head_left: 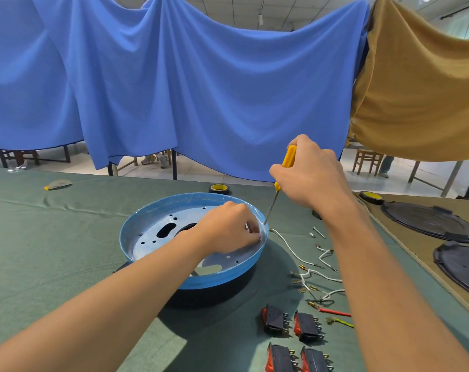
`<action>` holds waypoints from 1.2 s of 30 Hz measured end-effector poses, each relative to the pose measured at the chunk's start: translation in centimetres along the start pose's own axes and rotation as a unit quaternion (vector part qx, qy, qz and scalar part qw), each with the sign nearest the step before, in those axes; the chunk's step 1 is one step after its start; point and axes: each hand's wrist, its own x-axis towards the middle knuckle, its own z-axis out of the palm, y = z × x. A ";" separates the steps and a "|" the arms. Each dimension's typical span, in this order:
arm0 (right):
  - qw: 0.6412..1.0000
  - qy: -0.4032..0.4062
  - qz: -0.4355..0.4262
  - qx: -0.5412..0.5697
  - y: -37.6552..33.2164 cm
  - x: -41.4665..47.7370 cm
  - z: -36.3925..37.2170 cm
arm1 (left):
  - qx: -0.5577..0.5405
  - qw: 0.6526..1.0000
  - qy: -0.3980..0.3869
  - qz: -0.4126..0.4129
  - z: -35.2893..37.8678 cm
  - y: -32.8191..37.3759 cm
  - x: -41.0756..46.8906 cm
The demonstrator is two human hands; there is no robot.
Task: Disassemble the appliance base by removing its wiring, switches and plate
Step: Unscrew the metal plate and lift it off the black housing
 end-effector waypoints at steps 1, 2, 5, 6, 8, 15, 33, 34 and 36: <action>1.000 0.002 0.002 0.000 0.1 0.0 0.0 | -0.015 1.000 -0.017 -0.005 -0.1 -0.1 -0.1; 1.000 0.003 0.004 0.000 0.1 0.1 -0.1 | -0.024 0.999 -0.028 -0.007 -0.2 -0.2 -0.1; 1.000 0.005 0.005 0.001 0.2 0.1 -0.1 | -0.030 0.999 -0.026 -0.007 -0.2 -0.2 0.0; 1.000 0.005 0.004 0.000 0.2 0.2 -0.1 | -0.025 0.999 -0.019 -0.007 -0.1 -0.2 0.0; 1.000 0.004 0.001 -0.001 0.2 0.2 -0.1 | 0.000 1.000 -0.002 -0.003 0.1 0.0 0.1; 1.000 0.007 -0.003 -0.003 0.2 0.3 -0.1 | 0.052 0.994 0.096 0.007 0.4 0.2 0.5; 0.996 0.067 0.006 0.061 0.7 0.7 -0.6 | -0.081 0.986 0.128 -0.074 -0.8 1.2 0.6; 0.995 0.071 0.003 0.070 0.8 0.8 -0.8 | -0.094 0.983 0.134 -0.080 -1.0 1.3 0.6; 0.994 0.074 0.003 0.084 1.0 0.9 -1.1 | -0.122 0.976 0.151 -0.095 -1.5 1.3 0.7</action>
